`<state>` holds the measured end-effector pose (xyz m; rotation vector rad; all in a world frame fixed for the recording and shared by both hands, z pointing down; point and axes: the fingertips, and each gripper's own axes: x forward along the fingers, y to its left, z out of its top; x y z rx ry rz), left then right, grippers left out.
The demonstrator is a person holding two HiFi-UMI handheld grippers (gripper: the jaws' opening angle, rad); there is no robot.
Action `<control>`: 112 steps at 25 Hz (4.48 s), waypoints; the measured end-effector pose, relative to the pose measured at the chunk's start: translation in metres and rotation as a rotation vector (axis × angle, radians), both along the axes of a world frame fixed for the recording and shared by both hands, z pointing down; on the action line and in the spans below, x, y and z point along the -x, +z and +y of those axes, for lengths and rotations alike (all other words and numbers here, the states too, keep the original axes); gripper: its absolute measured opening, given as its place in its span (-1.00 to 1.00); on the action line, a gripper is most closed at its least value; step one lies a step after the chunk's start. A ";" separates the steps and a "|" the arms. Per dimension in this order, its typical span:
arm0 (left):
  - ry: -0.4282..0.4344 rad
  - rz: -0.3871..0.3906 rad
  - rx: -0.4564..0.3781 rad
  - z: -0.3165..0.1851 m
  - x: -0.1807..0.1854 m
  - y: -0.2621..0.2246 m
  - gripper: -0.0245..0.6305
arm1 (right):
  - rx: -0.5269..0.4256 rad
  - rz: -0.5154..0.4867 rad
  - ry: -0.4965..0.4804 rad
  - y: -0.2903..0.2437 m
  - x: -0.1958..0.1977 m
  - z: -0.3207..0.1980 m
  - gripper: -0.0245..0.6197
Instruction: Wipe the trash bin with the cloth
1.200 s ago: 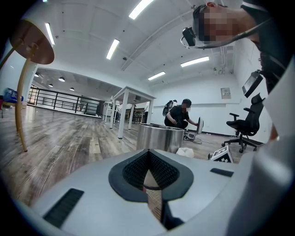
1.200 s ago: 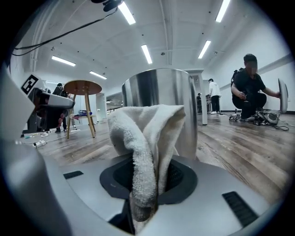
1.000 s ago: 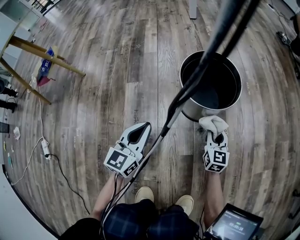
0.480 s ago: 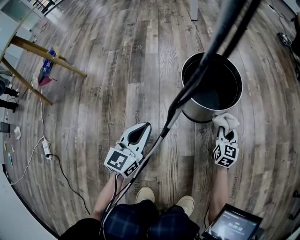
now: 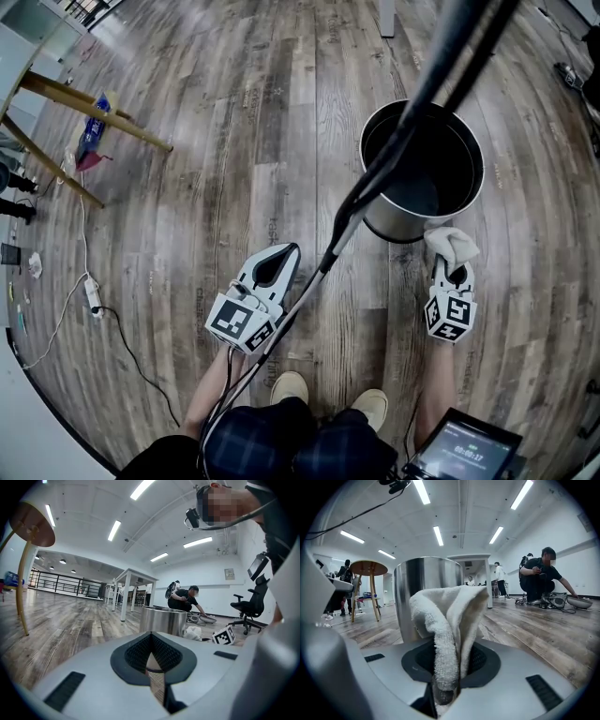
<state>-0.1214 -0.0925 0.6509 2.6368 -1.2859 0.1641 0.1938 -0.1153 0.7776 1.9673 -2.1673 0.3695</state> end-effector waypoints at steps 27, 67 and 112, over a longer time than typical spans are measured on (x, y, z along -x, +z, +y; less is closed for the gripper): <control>0.012 -0.008 -0.009 0.007 0.000 0.000 -0.93 | -0.040 -0.044 -0.317 -0.018 0.166 0.049 -0.64; -0.008 -0.014 -0.007 0.009 0.009 0.000 -0.93 | 0.094 0.042 -0.168 0.055 0.107 0.003 -0.64; 0.008 -0.015 -0.035 0.019 0.002 -0.013 -0.93 | -0.078 -0.064 -0.133 -0.082 0.046 0.074 -0.64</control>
